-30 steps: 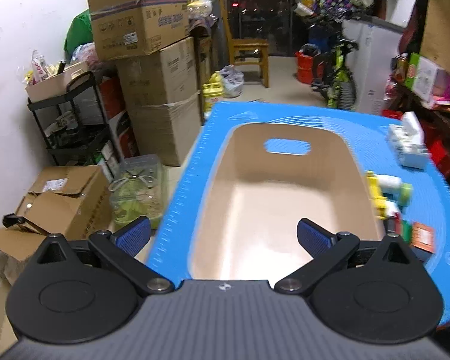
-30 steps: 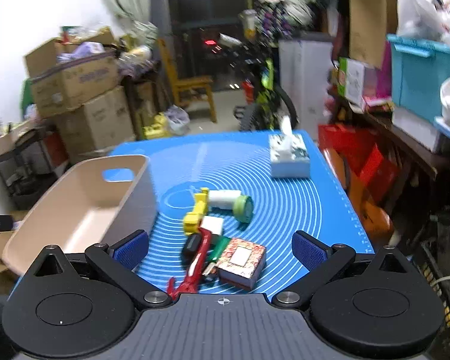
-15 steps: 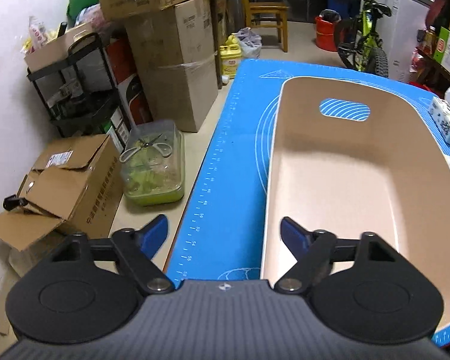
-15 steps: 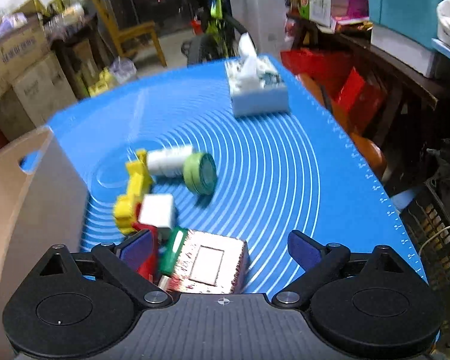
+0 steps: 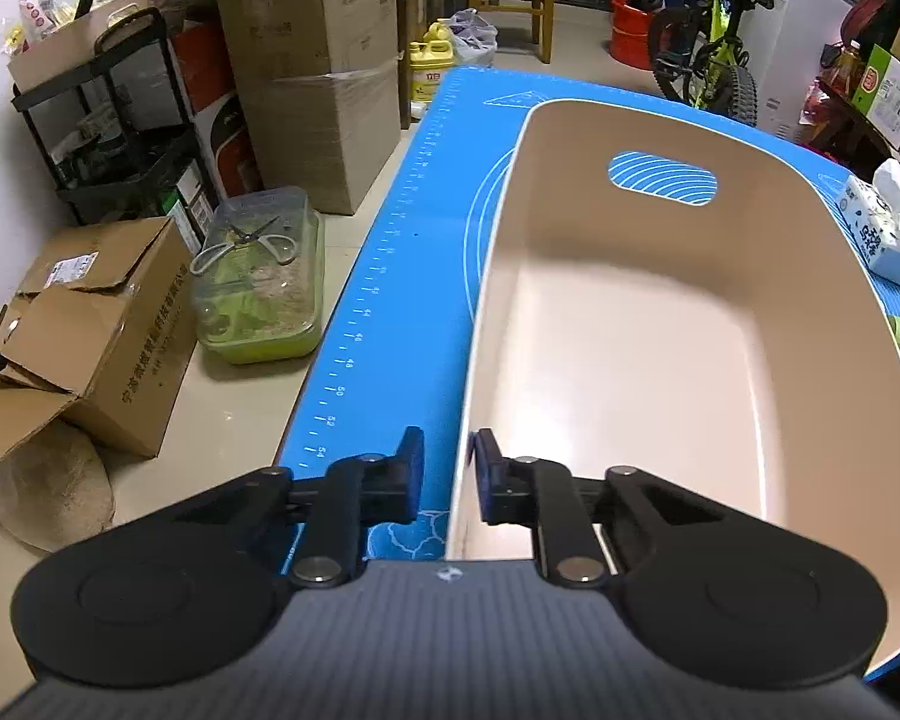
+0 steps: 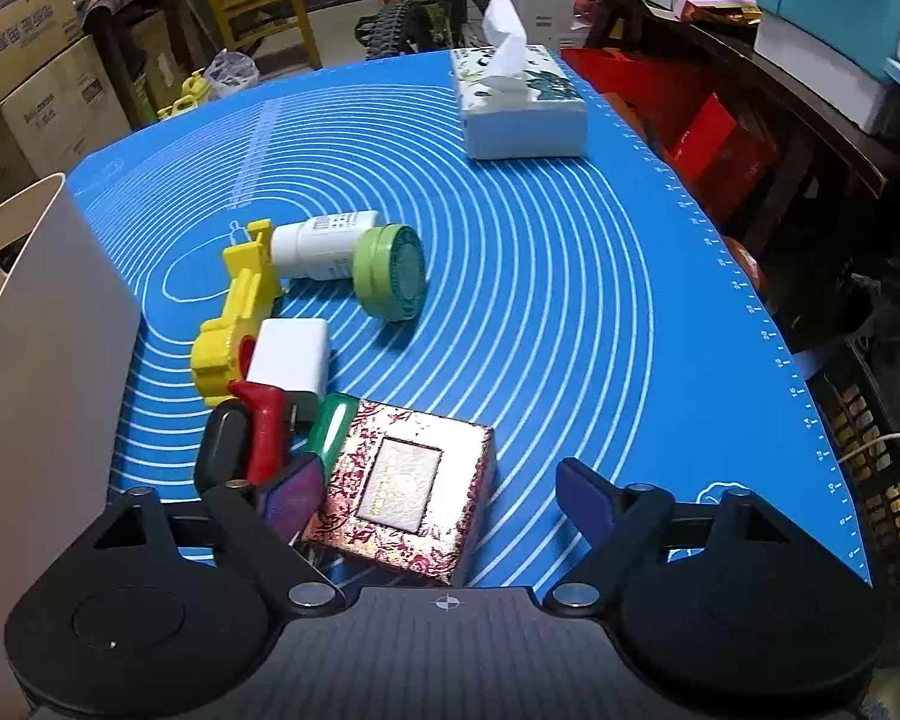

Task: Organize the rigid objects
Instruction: 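Move the right gripper to the red-patterned box and close on it, then carry the red-patterned box into the beige bin and open the right gripper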

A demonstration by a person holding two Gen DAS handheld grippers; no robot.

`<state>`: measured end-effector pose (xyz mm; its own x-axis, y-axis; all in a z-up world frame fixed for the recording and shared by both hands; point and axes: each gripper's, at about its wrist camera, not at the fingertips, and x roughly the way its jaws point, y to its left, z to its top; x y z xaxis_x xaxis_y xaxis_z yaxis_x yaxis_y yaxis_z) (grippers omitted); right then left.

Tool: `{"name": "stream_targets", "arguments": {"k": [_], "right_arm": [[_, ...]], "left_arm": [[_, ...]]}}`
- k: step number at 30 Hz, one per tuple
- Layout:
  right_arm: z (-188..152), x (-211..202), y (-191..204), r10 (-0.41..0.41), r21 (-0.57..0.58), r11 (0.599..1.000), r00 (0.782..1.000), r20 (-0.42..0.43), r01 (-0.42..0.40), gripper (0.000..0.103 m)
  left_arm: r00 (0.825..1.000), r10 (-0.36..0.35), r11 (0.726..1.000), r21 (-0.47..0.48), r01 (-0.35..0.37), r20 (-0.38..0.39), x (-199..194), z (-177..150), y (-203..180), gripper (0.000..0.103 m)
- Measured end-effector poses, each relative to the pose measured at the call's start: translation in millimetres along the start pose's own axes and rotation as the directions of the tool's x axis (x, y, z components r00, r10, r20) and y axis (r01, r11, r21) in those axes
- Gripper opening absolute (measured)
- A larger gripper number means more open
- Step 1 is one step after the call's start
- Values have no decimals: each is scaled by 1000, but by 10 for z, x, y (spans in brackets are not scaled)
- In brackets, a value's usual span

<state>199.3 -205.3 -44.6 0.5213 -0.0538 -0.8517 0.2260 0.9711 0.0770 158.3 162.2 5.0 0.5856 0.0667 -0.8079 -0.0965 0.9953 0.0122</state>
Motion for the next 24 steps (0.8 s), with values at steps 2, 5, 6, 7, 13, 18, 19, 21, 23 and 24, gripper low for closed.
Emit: {"name": "stream_targets", "arguments": {"k": [2, 5, 6, 7, 13, 18, 19, 21, 23, 24], "right_arm": [[22, -3, 10, 9, 17, 1000, 1000, -15, -9, 79], [40, 74, 34, 9, 27, 1000, 998, -64, -7, 73], [31, 83, 39, 7, 34, 999, 998, -57, -5, 73], [25, 89, 46, -4, 35, 999, 999, -48, 5, 72], [-5, 116, 5, 3, 64, 998, 999, -47, 0, 60], [-86, 34, 2, 9, 59, 998, 1000, -15, -8, 60], [-101, 5, -1, 9, 59, 998, 1000, -3, -8, 60], [-120, -76, -10, 15, 68, 998, 999, 28, -17, 60], [-117, -174, -10, 23, 71, 997, 998, 66, -28, 60], [-110, -237, -1, 29, 69, 997, 996, 89, -35, 60]], "left_arm": [[1000, 6, 1000, 18, -6, 3, -3, -2, -24, 15], [1000, -1, 1000, 29, 1, 6, 7, 3, -46, 10], [1000, -2, 1000, 29, 2, 6, 10, 3, -44, 10], [1000, -3, 1000, 28, 3, 6, 12, 4, -39, 10], [1000, -9, 999, 33, 8, 12, 19, -5, -41, 9], [1000, -19, 1000, 23, 19, 13, 26, -2, -29, 9], [1000, -19, 1000, 23, 19, 14, 28, -1, -27, 9], [1000, -19, 1000, 22, 19, 14, 28, -5, -36, 9], [1000, -20, 1000, 20, 20, 13, 30, -5, -35, 9], [1000, -21, 1000, 20, 21, 13, 30, -12, -31, 9]]}}
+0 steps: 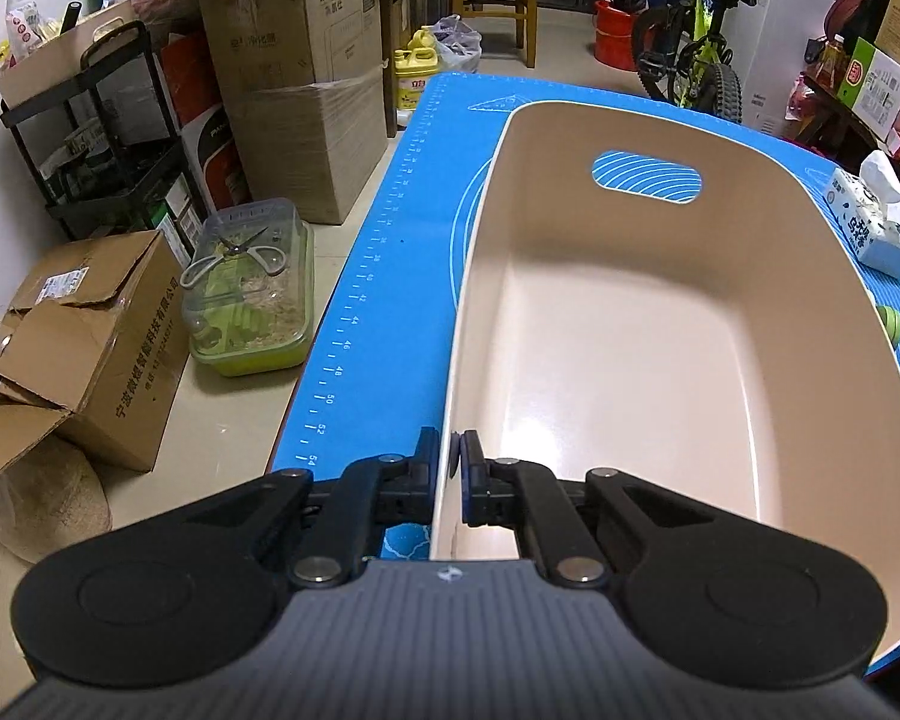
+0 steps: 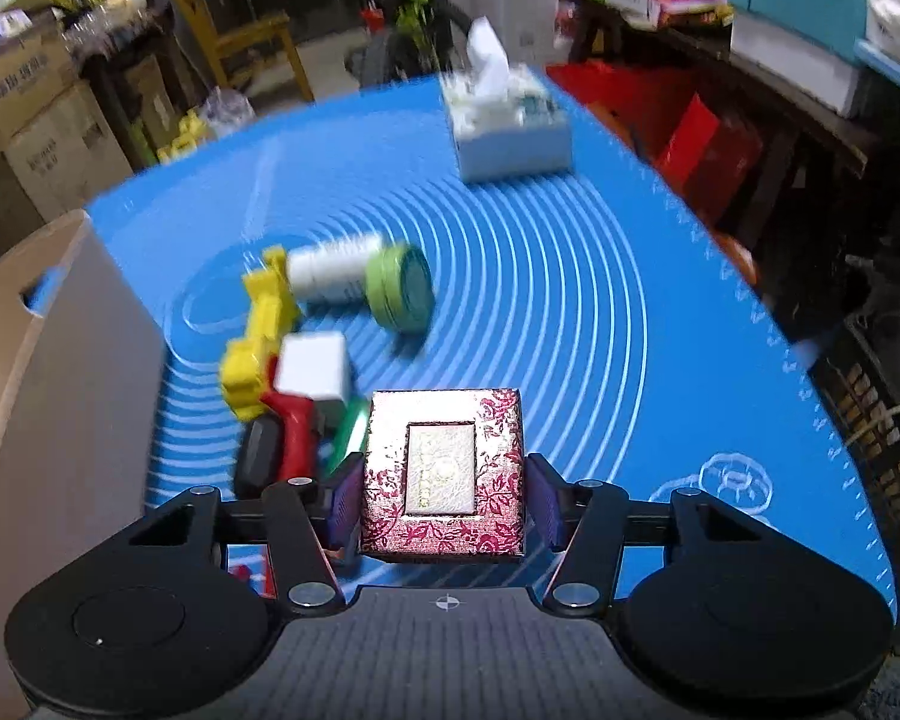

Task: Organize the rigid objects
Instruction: 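Carry the red-patterned box into the beige bin and open the right gripper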

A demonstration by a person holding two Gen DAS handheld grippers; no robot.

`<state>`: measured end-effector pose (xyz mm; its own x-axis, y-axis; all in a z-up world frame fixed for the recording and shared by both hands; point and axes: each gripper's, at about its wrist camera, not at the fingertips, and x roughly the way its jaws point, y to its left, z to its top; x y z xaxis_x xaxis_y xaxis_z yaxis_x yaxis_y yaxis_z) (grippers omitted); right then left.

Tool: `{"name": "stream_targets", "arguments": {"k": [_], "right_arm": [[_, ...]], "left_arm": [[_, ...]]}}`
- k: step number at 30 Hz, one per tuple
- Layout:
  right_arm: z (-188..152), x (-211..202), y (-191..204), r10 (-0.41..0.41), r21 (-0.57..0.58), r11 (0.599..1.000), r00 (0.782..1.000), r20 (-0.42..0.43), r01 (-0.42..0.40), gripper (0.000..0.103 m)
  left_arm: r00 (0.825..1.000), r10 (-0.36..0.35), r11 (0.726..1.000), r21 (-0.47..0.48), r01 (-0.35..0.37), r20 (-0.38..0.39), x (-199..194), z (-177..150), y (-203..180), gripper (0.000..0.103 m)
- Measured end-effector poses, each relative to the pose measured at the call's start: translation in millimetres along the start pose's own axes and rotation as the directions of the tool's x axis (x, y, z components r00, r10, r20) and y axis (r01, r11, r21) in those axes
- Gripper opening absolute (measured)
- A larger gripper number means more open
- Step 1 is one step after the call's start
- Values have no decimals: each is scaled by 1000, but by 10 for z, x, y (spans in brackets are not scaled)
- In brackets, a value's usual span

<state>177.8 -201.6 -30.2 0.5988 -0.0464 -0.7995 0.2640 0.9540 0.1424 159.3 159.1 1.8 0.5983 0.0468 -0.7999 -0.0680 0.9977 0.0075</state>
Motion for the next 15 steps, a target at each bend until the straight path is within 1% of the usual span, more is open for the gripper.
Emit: {"name": "stream_targets", "arguments": {"k": [3, 6, 9, 11, 15], "right_arm": [[49, -186, 38, 34, -2, 999, 997, 64, -34, 60], [123, -385, 121, 76, -9, 997, 989, 127, -76, 60], [214, -571, 262, 137, -29, 991, 974, 179, -134, 60], [282, -685, 402, 191, -52, 982, 959, 207, -184, 60], [381, -835, 745, 291, -126, 955, 930, 226, -268, 60]], "left_arm": [[1000, -1, 1000, 0, 1, 1, 0, -4, 1, 9], [1000, -1, 1000, -2, 1, 0, 2, -6, 3, 9], [1000, -1, 1000, -4, 1, -1, 4, -4, 1, 9], [1000, -2, 1000, -6, 2, -1, 7, -3, 0, 9], [1000, -2, 1000, -8, 2, -1, 12, -5, 3, 9]]}}
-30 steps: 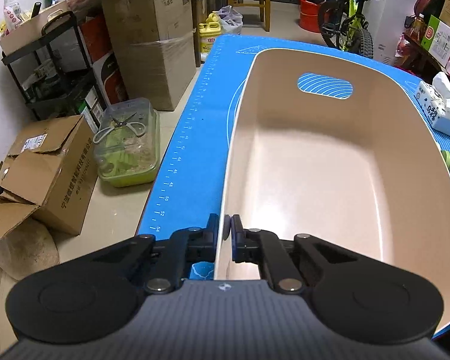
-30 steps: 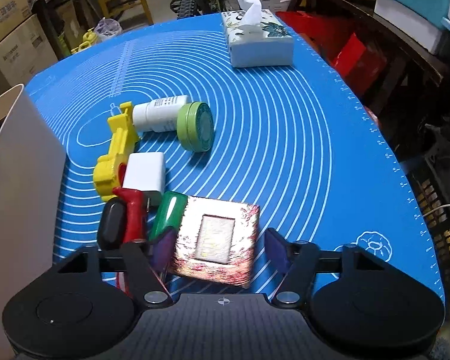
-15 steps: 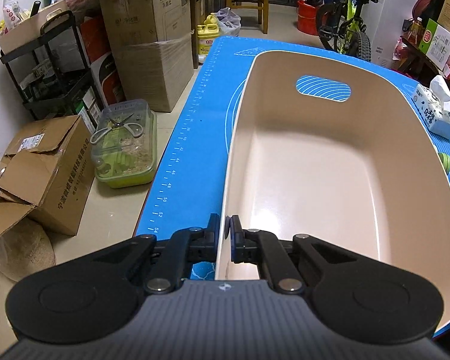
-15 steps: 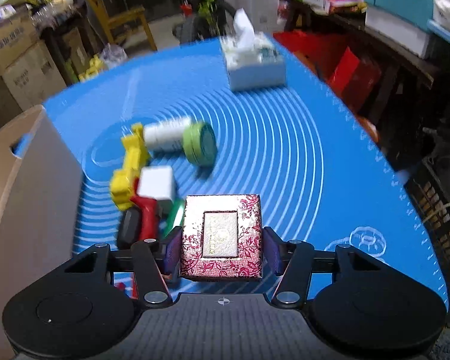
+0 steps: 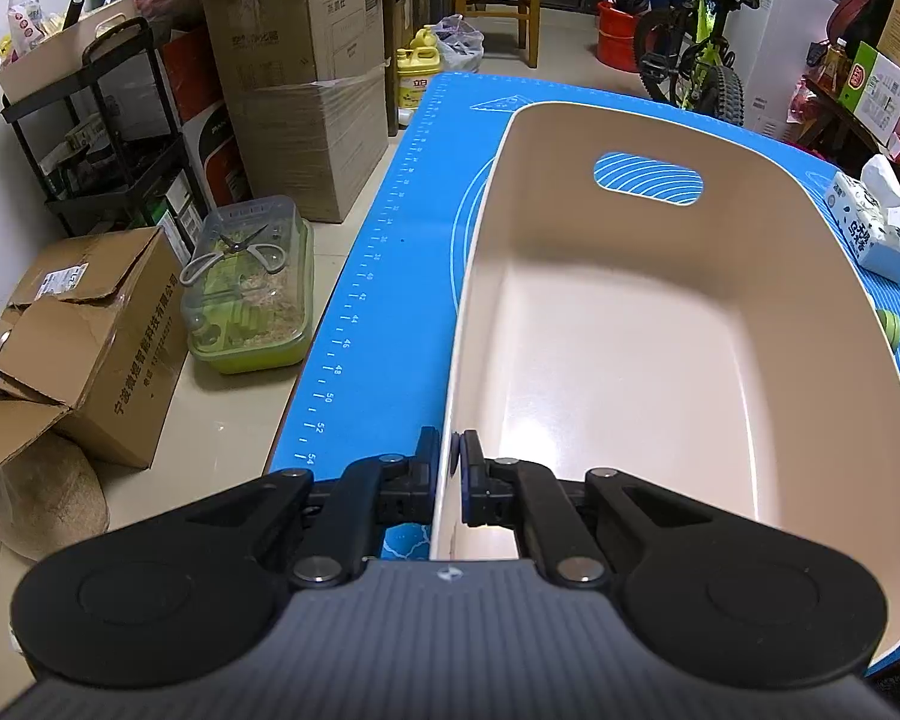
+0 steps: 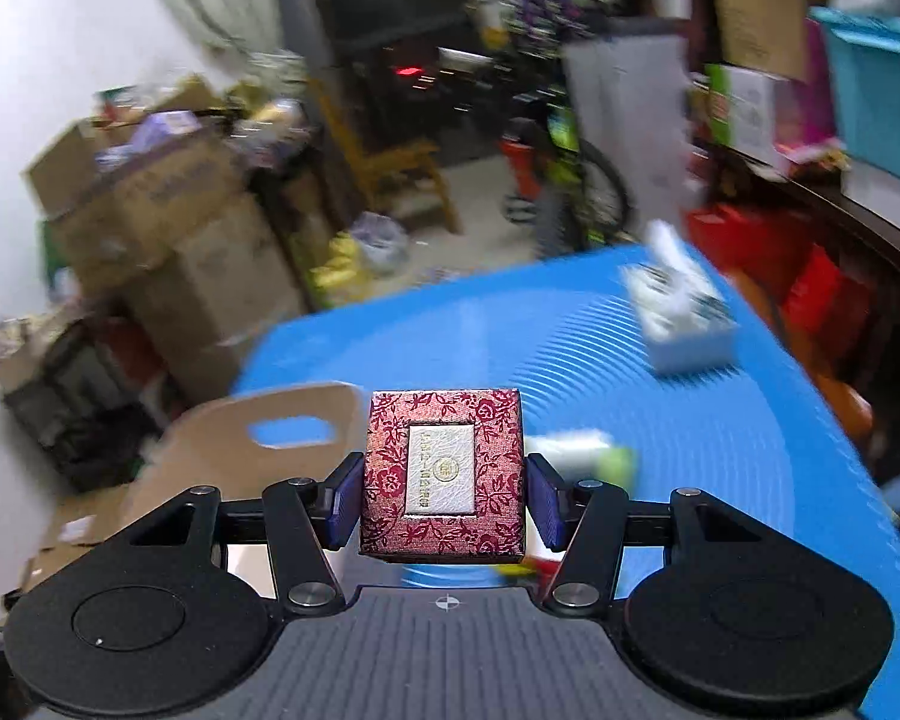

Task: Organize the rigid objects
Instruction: 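Carry the red-patterned box into the beige bin and open the right gripper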

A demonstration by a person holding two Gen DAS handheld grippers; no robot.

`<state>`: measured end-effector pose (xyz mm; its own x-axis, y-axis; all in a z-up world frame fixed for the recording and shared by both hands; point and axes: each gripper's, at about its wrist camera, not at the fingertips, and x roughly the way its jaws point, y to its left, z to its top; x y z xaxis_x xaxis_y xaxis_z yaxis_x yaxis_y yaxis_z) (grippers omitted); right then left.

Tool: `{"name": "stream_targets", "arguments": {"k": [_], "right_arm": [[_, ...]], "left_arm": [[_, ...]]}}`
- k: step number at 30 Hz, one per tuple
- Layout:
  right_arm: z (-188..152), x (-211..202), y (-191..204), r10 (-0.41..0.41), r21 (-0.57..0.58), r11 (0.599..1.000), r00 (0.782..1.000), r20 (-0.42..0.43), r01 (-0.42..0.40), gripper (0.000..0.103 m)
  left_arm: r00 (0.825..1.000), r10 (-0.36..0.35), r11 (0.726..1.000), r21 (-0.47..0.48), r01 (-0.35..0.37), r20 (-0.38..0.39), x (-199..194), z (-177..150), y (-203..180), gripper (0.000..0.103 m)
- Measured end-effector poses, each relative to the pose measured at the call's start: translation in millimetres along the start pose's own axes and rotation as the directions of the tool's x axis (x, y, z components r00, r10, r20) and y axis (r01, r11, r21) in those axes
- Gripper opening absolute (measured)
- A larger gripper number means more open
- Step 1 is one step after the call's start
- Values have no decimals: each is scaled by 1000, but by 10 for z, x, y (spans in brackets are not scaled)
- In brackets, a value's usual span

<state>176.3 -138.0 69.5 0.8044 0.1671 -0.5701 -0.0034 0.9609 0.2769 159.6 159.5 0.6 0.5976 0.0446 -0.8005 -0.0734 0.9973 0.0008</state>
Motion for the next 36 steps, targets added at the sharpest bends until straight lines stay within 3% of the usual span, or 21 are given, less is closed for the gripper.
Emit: {"name": "stream_targets", "arguments": {"k": [7, 15, 24, 27, 30, 36], "right_arm": [[70, 172, 688, 118, -145, 982, 993, -26, -120, 60], [-224, 515, 1178, 126, -245, 956, 980, -157, -162, 60], [-574, 841, 1292, 65, -294, 943, 952, -300, -157, 60], [-615, 860, 1309, 35, -336, 932, 953, -300, -140, 60], [-587, 840, 1256, 49, -302, 942, 950, -310, -147, 61], [-364, 651, 1043, 95, -214, 965, 963, -251, -151, 74]], "left_arm": [[1000, 0, 1000, 1, 0, 0, -1, -1, 1, 8], [1000, -3, 1000, -4, 3, 0, 3, -5, 4, 8], [1000, -4, 1000, -6, 4, 0, 6, -7, 1, 8], [1000, -4, 1000, -7, 4, 0, 8, -11, 0, 8], [1000, -4, 1000, -7, 4, 0, 8, -11, 2, 8], [1000, -1, 1000, -11, 1, -2, 25, -22, -4, 8]]}}
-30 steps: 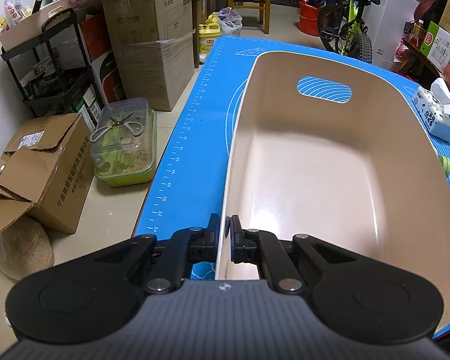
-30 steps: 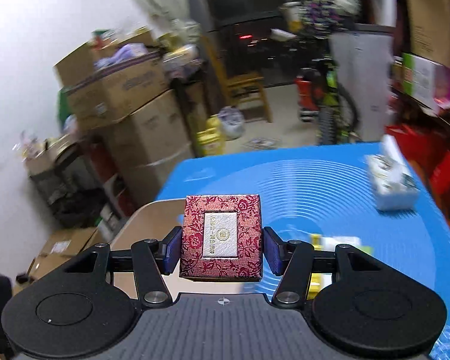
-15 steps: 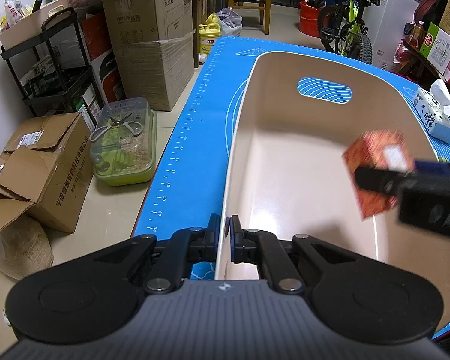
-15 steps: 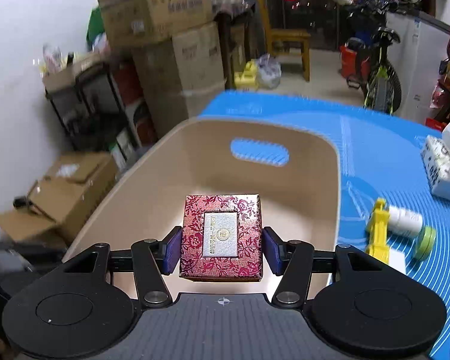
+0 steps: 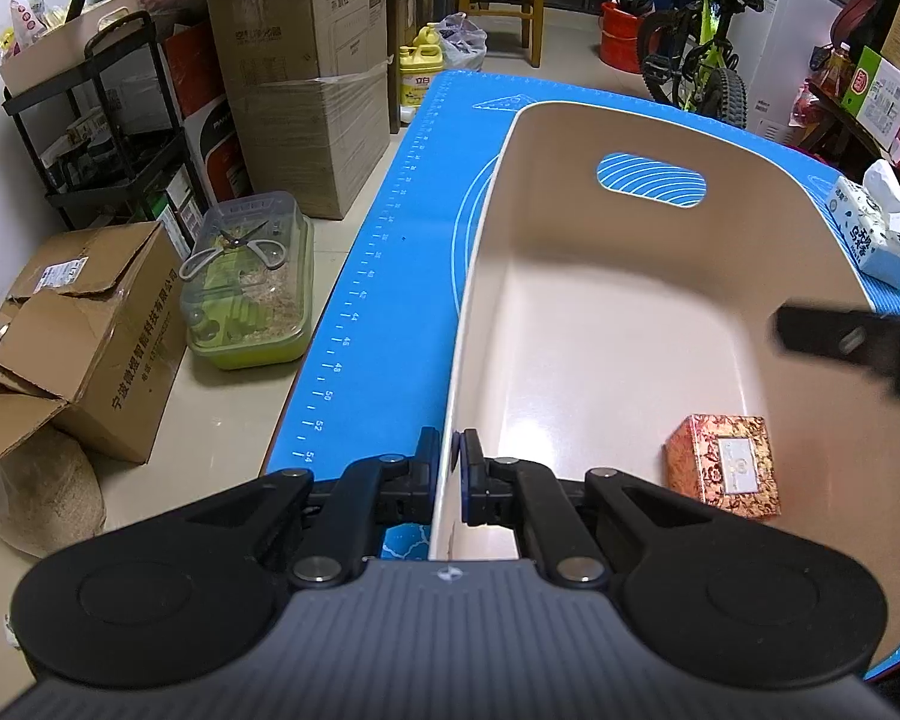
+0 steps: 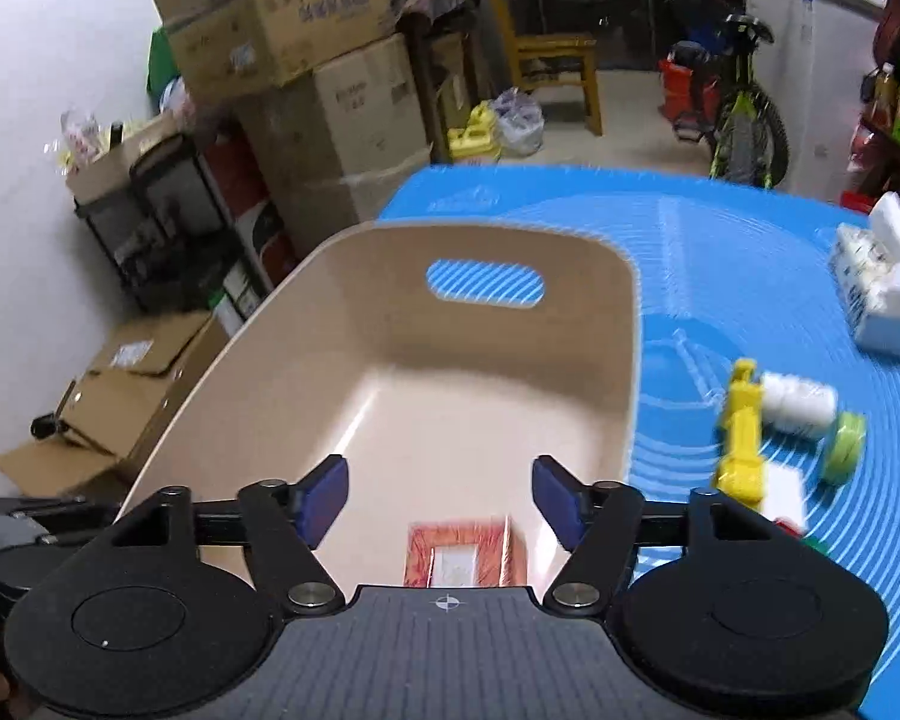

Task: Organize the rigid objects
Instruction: 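Carry the red-patterned box into the beige bin and open the right gripper, then reach the right gripper to the green round tin and grasp it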

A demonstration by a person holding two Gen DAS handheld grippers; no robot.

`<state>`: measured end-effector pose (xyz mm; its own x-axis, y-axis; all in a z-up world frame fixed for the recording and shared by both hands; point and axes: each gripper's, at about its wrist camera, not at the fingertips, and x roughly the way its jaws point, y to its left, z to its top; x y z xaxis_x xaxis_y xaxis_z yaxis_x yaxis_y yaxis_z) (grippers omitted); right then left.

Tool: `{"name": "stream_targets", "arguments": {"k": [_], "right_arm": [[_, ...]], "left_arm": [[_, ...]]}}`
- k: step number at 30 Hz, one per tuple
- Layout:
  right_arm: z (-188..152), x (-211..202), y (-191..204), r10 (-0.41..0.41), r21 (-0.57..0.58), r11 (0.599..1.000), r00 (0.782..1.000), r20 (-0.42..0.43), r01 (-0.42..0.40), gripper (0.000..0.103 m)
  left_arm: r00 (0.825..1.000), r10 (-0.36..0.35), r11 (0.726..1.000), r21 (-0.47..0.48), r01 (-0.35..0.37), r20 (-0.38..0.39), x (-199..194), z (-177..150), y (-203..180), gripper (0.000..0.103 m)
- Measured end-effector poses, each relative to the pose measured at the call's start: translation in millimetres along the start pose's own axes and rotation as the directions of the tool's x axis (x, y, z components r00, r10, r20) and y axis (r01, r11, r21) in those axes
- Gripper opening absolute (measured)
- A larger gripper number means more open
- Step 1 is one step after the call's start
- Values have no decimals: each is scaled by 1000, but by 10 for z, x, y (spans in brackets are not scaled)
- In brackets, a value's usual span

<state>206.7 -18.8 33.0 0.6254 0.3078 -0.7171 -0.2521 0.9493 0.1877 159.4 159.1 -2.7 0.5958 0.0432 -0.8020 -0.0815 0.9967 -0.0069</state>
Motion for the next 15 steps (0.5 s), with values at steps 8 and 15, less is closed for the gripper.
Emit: {"name": "stream_targets", "arguments": {"k": [8, 15], "right_arm": [[229, -499, -542, -45, 56, 998, 990, 133, 38, 81], [291, -443, -1205, -200, 119, 975, 973, 118, 186, 83]], "left_arm": [[1000, -1, 1000, -2, 1, -1, 1, 1, -4, 8], [1000, 0, 1000, -1, 0, -1, 4, -1, 2, 8]]}}
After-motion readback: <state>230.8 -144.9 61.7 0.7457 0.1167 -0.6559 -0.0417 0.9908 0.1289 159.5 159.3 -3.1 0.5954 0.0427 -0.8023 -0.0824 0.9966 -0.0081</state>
